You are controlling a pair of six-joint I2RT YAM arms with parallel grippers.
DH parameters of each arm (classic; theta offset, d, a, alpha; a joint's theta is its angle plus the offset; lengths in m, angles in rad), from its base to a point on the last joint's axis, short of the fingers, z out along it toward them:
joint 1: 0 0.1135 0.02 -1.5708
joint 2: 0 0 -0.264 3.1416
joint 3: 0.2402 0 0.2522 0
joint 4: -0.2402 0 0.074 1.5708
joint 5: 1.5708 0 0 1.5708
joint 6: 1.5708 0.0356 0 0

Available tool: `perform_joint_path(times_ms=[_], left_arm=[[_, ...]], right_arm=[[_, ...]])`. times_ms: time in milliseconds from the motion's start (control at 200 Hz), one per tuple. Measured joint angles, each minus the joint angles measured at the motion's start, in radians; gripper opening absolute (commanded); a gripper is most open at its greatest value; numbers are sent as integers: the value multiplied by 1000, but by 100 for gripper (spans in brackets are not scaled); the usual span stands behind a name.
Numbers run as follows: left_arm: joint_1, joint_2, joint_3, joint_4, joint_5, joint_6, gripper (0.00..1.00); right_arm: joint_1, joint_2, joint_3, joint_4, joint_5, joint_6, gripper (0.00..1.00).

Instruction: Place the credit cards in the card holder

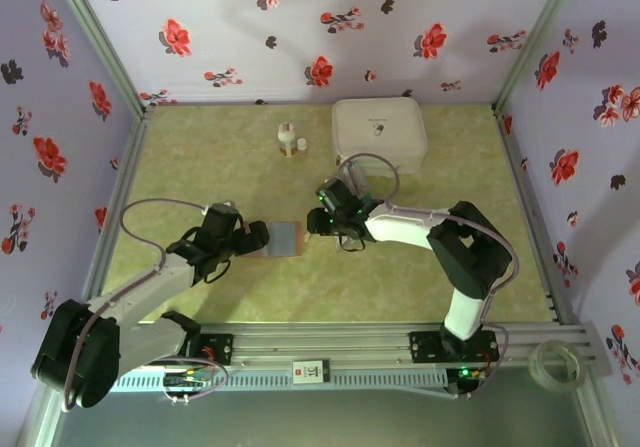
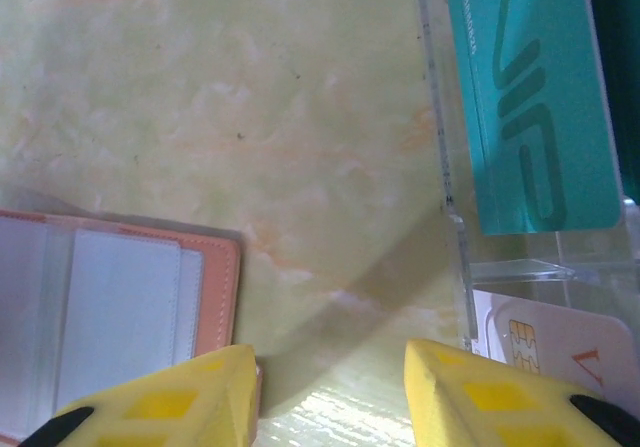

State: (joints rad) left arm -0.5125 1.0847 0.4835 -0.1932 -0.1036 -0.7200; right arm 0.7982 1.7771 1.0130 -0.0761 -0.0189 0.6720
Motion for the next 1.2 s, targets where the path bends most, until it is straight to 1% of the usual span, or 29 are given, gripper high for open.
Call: perform_joint_path(times_ms=[430,610,710,795,920,1080,1200], left_arm=[[-6,3,0,6,0,0,100],[-7,3,0,6,0,0,100],[-8,9,0,6,0,0,100],[-10,21,0,6,0,0,100],[-11,36,4,5,0,0,100],[-11,41,18,5,0,0,100],[-12,41,20,5,0,0,100]], right_arm=[[-72,-11,0,-46,48,-60,43],[-114,-42,0,-88,40,-106,43],[-122,-79,0,-106,8,-122,44],[-108,-106,7,-113,-20,-123,47],[-57,-112,27,-110,-43,-116,51],[7,-91,27,-98,-55,-92,51],[29,-53,27,-81,-57,-69,49]])
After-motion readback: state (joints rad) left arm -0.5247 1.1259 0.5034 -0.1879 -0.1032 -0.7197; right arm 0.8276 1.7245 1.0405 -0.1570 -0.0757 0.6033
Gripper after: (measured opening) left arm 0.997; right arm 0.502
